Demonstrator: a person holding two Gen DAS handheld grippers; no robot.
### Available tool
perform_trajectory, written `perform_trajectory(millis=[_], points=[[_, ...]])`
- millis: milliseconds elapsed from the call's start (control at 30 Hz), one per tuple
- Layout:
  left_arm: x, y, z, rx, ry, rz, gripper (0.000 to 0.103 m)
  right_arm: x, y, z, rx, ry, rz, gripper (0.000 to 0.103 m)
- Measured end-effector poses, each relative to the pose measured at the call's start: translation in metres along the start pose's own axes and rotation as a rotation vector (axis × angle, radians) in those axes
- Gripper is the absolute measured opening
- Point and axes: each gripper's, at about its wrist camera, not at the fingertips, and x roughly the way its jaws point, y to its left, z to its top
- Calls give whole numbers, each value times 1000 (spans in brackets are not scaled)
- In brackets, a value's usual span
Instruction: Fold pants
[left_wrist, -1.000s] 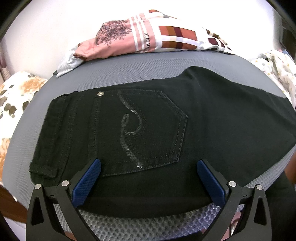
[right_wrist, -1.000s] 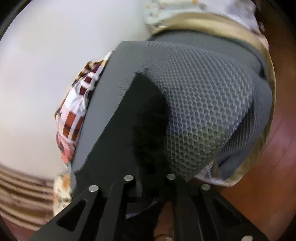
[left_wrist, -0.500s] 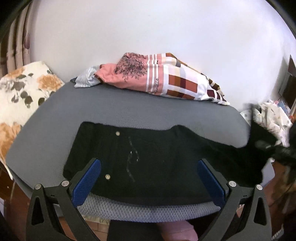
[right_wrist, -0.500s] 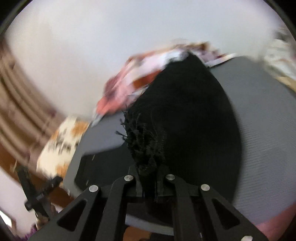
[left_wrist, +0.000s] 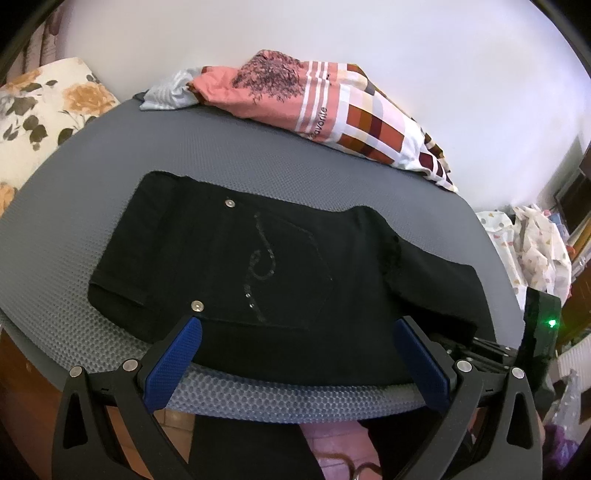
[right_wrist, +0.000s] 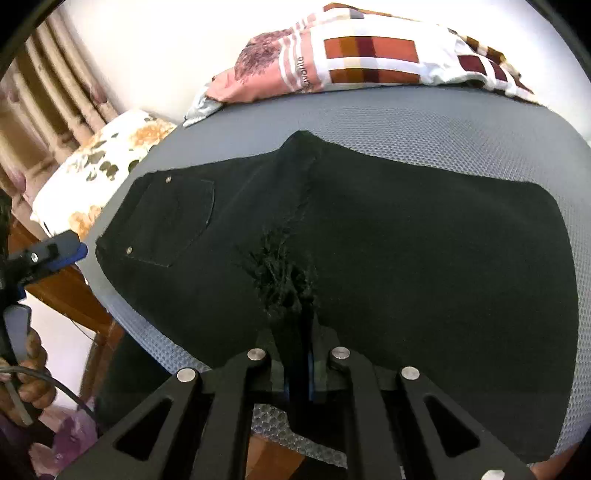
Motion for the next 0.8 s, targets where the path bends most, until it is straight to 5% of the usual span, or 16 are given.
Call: perform_trajectory(millis=[167,267,333,467,667,800], points=[[3,-8,-3,44,4,20,103,6,2,2,-12,3,43,14],[6,-11,-4,58,14,21,103,8,3,1,13,19,142,26],[9,-12,-3,65,21,26,103,5,-3,-1,52,18,239,31],[9,-11,-3,71,19,40,103,-22,-63,-5,342,-87,527,31],[13,-8,-4,41,37,17,103,-63,-121,-11,441,-190,366,31],[15,-13,-6,67,41,30,103,-53,-104,-7,398,-153,395,31]])
